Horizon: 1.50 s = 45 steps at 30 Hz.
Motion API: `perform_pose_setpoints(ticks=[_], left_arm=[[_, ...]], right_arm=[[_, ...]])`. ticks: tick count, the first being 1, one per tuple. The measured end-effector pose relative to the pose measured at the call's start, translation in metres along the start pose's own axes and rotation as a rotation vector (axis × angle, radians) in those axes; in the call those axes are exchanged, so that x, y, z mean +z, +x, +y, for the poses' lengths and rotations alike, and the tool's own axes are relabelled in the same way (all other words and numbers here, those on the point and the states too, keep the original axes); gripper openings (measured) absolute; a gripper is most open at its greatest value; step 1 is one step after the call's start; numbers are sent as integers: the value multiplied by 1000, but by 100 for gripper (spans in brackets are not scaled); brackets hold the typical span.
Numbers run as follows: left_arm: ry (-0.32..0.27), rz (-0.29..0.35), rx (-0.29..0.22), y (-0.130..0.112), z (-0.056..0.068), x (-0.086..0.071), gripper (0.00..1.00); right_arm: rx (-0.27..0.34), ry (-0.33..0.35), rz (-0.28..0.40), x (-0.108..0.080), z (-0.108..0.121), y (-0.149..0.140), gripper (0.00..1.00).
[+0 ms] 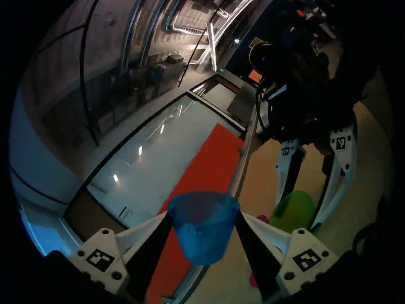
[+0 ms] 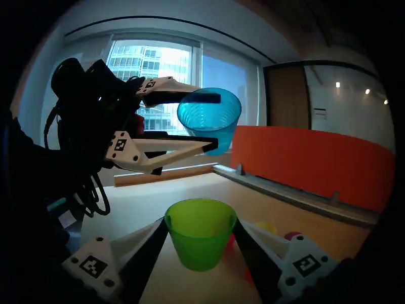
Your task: Pour water
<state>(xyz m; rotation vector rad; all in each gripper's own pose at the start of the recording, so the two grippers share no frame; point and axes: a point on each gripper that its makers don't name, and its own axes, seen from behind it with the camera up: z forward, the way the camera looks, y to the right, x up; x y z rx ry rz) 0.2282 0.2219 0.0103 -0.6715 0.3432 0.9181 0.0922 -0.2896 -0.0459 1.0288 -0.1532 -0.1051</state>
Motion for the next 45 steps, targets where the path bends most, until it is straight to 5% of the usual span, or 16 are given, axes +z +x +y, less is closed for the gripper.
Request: perform_pose_setpoints(ticks=[45], left_arm=[[24,23,167,17,-3,12,86]], right_arm=[[-7,-12,13,-5,8,5,91]])
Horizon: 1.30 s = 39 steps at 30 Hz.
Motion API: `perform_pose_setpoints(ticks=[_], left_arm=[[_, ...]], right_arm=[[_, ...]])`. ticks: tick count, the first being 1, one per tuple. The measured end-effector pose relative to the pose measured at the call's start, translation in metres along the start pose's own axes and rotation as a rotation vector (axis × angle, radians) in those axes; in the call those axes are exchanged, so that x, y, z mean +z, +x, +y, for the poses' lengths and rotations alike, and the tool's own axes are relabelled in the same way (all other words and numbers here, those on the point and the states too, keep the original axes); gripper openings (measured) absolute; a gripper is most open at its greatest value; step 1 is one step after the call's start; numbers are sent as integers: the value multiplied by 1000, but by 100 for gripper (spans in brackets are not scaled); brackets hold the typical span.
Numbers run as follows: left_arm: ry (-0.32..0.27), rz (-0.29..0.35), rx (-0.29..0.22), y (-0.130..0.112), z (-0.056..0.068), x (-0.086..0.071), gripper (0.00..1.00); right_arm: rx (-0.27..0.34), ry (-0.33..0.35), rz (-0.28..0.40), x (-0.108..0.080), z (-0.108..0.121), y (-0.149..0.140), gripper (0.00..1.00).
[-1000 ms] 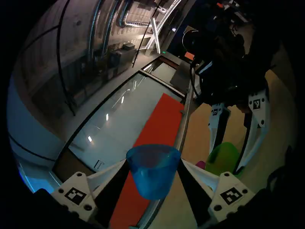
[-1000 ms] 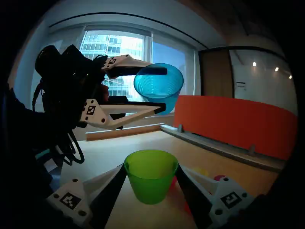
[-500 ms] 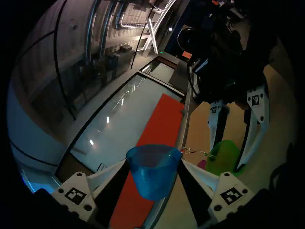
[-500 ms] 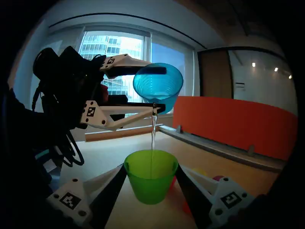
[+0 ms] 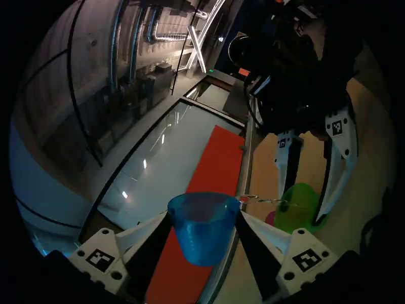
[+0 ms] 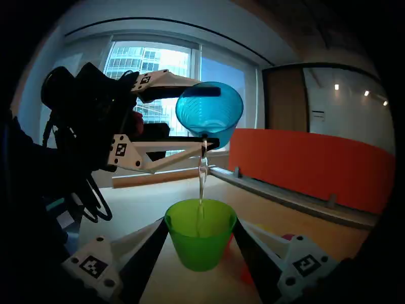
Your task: Pour water
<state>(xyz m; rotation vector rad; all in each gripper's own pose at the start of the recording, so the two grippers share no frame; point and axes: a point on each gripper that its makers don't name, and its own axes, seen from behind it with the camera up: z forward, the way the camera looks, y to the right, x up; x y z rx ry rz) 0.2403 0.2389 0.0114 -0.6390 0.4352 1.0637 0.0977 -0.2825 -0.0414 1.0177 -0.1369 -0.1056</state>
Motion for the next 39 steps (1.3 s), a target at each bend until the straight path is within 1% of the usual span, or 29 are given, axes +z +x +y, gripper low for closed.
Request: perform_pose_setpoints(ticks=[21,27,39], left_arm=[[18,4,55,3,-6,0,86],[20,5,82,5,-8,-2,86],[22,6,124,8,-6,-2,86]], right_arm=[[-9,-4,3,-1,1,4,91],[-10,-4,5,0,1,4,91],[-12,-8,5,-2,3,3,91]])
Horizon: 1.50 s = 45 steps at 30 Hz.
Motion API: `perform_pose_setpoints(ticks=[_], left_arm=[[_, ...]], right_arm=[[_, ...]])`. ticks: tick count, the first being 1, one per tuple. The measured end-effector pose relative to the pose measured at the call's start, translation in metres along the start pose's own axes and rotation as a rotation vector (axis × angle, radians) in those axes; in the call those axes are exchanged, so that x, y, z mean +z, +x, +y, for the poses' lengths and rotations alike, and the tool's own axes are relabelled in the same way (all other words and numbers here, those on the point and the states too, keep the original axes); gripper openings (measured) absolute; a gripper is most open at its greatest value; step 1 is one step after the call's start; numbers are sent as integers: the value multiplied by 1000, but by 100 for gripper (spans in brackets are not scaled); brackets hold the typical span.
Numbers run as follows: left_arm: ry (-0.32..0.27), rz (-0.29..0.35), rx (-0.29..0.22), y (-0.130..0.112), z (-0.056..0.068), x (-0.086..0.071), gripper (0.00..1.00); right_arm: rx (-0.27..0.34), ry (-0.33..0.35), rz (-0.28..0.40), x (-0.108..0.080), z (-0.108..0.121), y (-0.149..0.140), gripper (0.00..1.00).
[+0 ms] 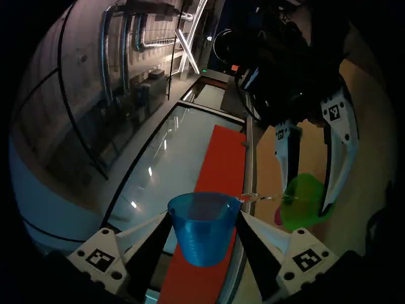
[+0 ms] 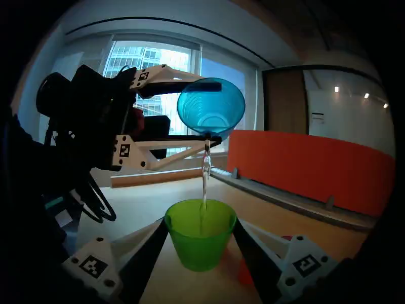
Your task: Pour water
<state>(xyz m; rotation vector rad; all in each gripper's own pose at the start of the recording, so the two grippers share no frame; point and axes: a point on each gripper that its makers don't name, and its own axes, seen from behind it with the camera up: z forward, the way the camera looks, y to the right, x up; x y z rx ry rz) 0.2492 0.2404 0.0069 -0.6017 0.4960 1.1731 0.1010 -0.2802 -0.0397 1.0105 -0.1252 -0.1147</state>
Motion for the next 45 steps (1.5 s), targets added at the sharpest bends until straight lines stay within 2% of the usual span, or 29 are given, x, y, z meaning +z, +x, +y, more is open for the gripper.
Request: perform_pose_setpoints(ticks=[26,45], left_arm=[[16,9,98,6,-4,2,86],[32,22,190,15,-14,3,85]], right_arm=[[-2,-6,7,-2,3,0,91],[-9,-15,12,-5,5,5,91]])
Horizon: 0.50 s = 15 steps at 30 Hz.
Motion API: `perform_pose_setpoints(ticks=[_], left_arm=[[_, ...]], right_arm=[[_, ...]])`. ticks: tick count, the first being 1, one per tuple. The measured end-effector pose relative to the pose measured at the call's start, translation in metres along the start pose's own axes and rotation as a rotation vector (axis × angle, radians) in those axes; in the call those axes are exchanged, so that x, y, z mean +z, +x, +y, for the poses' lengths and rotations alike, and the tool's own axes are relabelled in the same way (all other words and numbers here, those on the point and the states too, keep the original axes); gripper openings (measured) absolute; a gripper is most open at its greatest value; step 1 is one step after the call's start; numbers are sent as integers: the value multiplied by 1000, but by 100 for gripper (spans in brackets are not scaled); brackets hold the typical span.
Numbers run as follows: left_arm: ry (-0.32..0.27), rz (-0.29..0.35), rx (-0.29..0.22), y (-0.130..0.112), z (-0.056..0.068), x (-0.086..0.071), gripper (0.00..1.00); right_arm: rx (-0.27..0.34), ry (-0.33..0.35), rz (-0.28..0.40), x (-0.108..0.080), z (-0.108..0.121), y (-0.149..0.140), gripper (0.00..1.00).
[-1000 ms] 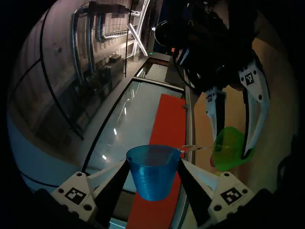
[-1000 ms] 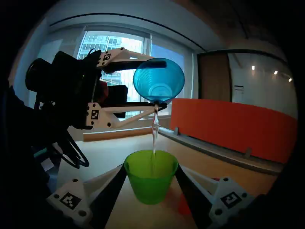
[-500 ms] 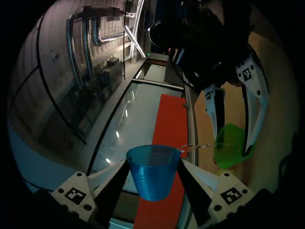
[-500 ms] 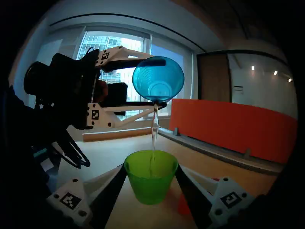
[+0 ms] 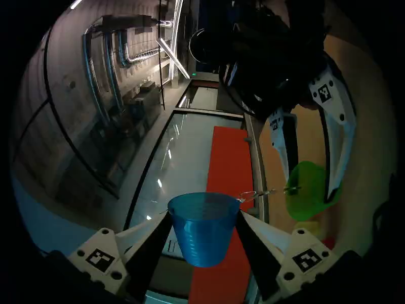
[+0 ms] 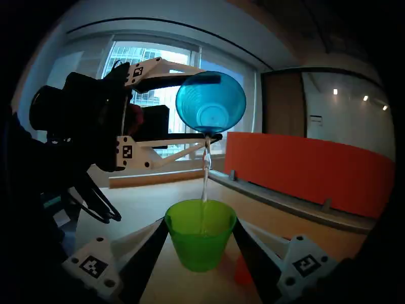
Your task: Pour water
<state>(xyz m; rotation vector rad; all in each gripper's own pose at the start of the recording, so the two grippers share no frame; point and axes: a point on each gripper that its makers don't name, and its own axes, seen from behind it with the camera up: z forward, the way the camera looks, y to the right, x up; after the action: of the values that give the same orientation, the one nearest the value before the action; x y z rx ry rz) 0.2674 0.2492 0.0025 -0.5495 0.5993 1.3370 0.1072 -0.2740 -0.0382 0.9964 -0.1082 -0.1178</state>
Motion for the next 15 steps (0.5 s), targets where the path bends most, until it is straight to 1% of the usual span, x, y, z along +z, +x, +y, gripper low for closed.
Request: perform_pose_setpoints(ticks=[6,15], left_arm=[[4,4,29,3,1,0,86],[9,7,79,6,-4,-3,85]], right_arm=[[-3,-3,3,-1,0,2,91],[-4,-3,7,-2,-2,4,91]])
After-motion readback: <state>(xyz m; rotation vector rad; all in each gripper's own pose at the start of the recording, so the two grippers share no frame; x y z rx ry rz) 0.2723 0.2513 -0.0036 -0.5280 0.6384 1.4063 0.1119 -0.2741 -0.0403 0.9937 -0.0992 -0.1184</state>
